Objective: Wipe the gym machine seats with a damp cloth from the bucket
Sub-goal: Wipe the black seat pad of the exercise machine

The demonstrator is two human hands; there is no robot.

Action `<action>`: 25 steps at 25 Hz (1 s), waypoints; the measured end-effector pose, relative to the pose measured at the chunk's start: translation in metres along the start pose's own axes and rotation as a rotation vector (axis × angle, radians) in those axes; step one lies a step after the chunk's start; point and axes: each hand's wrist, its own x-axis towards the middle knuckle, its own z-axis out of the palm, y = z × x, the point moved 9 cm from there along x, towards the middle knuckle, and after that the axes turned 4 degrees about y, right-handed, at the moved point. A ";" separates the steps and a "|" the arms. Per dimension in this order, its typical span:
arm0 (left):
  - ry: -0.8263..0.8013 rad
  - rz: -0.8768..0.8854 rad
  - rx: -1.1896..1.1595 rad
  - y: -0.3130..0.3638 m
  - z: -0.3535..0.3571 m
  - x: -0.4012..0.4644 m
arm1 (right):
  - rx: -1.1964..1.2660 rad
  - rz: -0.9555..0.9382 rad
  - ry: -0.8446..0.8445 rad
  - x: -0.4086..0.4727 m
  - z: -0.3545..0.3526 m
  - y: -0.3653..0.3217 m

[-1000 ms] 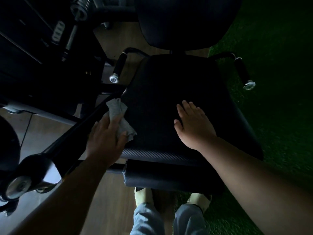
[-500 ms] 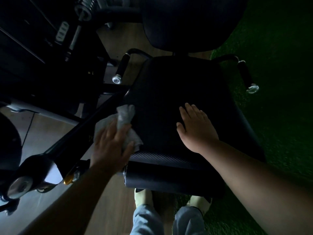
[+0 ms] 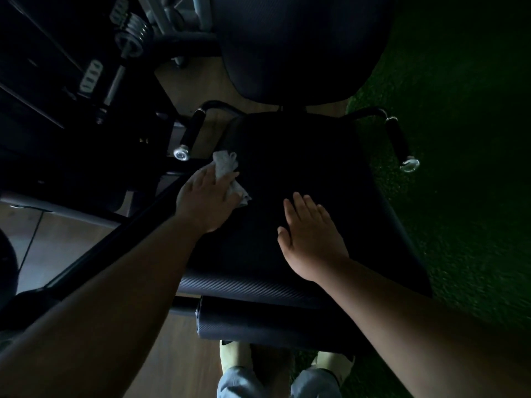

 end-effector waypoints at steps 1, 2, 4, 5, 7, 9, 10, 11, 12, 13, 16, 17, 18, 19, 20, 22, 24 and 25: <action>-0.019 0.016 -0.007 0.001 0.003 0.020 | 0.003 -0.007 0.010 0.000 0.000 0.000; -0.056 0.001 -0.066 -0.002 0.008 0.041 | 0.009 -0.012 0.019 0.000 0.001 0.001; -0.127 -0.074 -0.253 -0.011 0.019 0.074 | 0.019 -0.016 0.032 0.000 0.001 0.001; -0.137 -0.085 -0.324 -0.013 0.024 0.084 | 0.024 -0.015 0.040 0.001 0.001 0.002; -0.111 -0.029 -0.319 -0.009 0.021 0.081 | 0.046 -0.009 0.035 0.001 0.001 0.004; -0.006 0.173 -0.138 0.008 0.004 0.049 | 0.070 -0.005 0.022 0.000 0.000 0.005; 0.018 0.306 -0.061 0.021 0.000 0.023 | 0.092 0.001 0.005 0.000 -0.001 0.006; 0.011 0.424 0.024 0.033 0.000 -0.006 | 0.125 0.010 -0.020 0.000 -0.002 0.006; -0.011 0.450 0.017 0.039 0.000 -0.032 | 0.173 0.021 -0.045 0.000 -0.005 0.006; -0.033 0.423 -0.016 0.043 0.001 -0.054 | 0.239 0.038 -0.077 -0.001 -0.007 0.006; -0.062 0.363 -0.204 0.072 -0.001 -0.108 | 0.537 0.177 -0.109 -0.011 -0.018 0.018; -0.052 0.358 -0.267 0.081 -0.007 -0.121 | 0.610 0.228 -0.077 -0.018 -0.024 0.024; -0.020 0.337 -0.375 0.088 -0.017 -0.130 | 0.661 0.277 -0.037 -0.025 -0.031 0.031; -0.013 0.273 -0.517 0.094 -0.025 -0.135 | 0.720 0.322 -0.001 -0.032 -0.035 0.036; -0.025 0.178 -0.696 0.099 -0.031 -0.139 | 0.798 0.365 0.020 -0.038 -0.038 0.038; -0.070 -0.068 -1.080 0.113 -0.043 -0.147 | 0.969 0.458 0.006 -0.049 -0.040 0.039; -0.052 -0.261 -1.397 0.126 -0.058 -0.154 | 1.132 0.497 -0.093 -0.060 -0.041 0.026; -0.045 -0.327 -1.566 0.132 -0.066 -0.159 | 1.221 0.487 -0.161 -0.065 -0.043 0.017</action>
